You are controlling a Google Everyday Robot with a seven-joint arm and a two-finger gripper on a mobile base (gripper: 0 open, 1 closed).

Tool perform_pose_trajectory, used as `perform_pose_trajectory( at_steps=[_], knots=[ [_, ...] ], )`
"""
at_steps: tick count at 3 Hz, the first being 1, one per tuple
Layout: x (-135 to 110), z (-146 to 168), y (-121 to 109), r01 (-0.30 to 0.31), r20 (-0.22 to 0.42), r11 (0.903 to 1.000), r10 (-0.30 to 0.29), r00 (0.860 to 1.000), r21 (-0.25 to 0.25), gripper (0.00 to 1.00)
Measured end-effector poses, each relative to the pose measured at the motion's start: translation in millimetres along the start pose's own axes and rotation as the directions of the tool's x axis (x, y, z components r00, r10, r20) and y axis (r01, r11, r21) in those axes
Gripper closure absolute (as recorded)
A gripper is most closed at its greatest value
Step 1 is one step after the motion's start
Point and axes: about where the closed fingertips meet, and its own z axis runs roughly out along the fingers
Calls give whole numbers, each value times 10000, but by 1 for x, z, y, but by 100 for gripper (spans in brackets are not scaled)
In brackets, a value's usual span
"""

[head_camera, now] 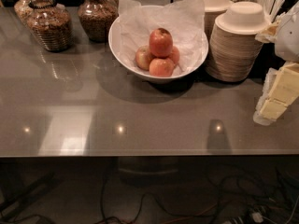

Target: Pick apple from white bowl

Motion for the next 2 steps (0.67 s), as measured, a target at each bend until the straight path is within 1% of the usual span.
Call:
perform_pose_trajectory(
  at_steps=[1, 2],
  knots=[
    [-6, 18, -18, -429, 1171, 9984, 383, 9924, 366, 0],
    [-27, 39, -50, -1025, 2568, 9925, 821, 9630, 671, 0]
  ],
)
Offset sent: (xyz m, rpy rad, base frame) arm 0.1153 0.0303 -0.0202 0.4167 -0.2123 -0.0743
